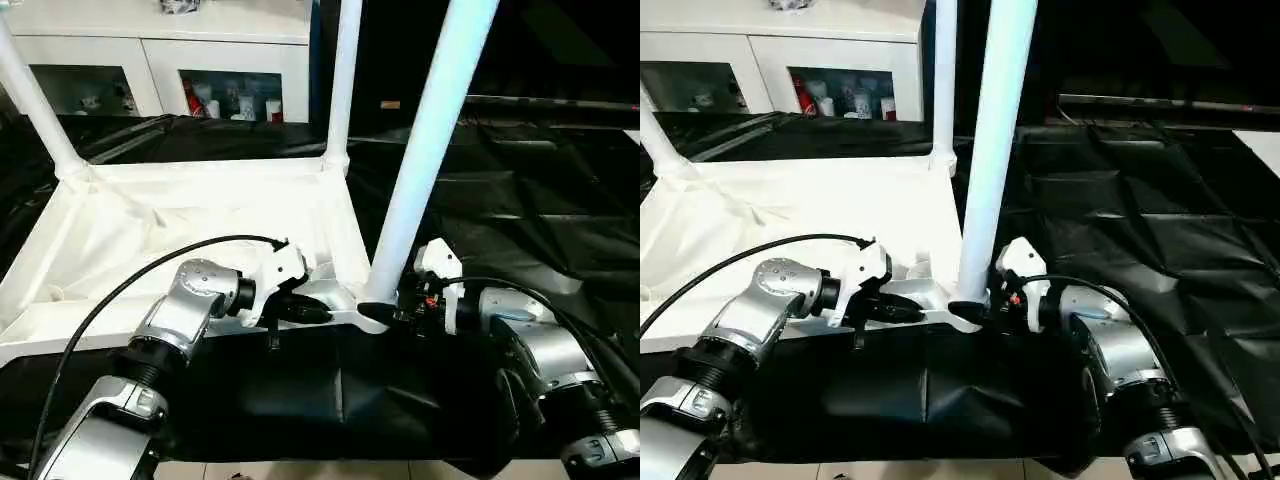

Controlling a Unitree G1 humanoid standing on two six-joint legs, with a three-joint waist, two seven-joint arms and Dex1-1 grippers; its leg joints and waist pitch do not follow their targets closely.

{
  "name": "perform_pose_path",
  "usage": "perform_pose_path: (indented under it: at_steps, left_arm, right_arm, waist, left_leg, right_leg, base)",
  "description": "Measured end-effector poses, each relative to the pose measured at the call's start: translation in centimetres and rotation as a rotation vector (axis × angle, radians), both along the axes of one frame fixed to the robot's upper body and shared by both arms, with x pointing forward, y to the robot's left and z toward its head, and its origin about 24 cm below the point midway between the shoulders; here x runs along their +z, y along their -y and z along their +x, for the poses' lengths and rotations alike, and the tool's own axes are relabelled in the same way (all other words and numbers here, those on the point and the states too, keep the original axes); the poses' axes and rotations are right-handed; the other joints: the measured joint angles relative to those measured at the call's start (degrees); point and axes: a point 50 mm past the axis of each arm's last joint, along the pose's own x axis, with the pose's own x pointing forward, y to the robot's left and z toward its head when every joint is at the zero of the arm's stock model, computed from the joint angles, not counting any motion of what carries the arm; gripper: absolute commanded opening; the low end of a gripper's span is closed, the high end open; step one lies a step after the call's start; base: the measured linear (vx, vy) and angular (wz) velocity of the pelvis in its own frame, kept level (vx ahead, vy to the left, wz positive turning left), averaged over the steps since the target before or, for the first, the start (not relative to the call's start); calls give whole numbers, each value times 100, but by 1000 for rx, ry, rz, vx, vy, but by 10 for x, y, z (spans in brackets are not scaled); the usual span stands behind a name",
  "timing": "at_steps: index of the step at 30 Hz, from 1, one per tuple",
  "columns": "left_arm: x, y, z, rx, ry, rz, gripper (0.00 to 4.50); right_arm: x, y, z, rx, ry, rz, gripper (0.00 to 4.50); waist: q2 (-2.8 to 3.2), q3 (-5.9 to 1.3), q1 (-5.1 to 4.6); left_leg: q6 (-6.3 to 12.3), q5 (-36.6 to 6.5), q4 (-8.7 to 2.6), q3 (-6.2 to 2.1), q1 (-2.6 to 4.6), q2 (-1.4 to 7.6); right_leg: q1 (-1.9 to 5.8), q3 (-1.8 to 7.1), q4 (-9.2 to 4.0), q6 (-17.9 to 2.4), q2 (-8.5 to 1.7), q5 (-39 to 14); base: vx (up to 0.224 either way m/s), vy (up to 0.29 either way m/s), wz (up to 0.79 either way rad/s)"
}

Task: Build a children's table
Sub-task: Rotate leg to tighten

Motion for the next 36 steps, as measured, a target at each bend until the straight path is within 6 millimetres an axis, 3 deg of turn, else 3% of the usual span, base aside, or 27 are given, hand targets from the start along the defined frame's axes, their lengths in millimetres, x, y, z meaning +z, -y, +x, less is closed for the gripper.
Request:
perform_pose_path:
  at_steps: [8,9,12,23,32,36]
  left_arm:
    - [0,0,0,1,0,0,0]
    - [0,0,0,2,1,0,0]
    - [0,0,0,3,1,0,0]
    - [-1,0,1,21,6,2,0]
    - [-6,24,16,176,73,20,0]
    - [-8,49,27,296,109,39,0]
  right_arm:
    - [0,0,0,9,17,-24,325]
    - [-1,0,0,8,16,-24,294]
    - [-1,0,0,6,14,-19,279]
    - [-5,-1,-1,-32,10,4,270]
    - [-21,-8,11,-416,50,74,270]
    - [-24,-21,26,-684,63,60,270]
  waist:
    - [-1,0,1]
    - [-1,1,1]
    - [-1,1,1]
    - [-2,0,0]
    - [-22,-9,-31]
    - [-38,-17,-35]
  left_leg:
    - [0,0,1,0,0,0]
    - [1,0,2,0,0,0]
    - [1,0,4,0,0,0]
    - [1,0,11,-1,5,0]
    - [-1,0,24,0,48,-14]
    - [-1,0,27,-1,46,-21]
  right_leg:
    - [0,0,2,0,0,0]
    - [0,0,2,0,0,0]
    - [0,0,3,0,0,0]
    - [6,1,8,-1,0,1]
    - [45,16,3,15,-8,-5]
    - [49,18,-6,17,-14,-6]
  base:
    - [0,0,0]
    - [0,0,0]
    - [0,0,0]
    - [0,0,0]
    - [0,0,0]
    - [0,0,0]
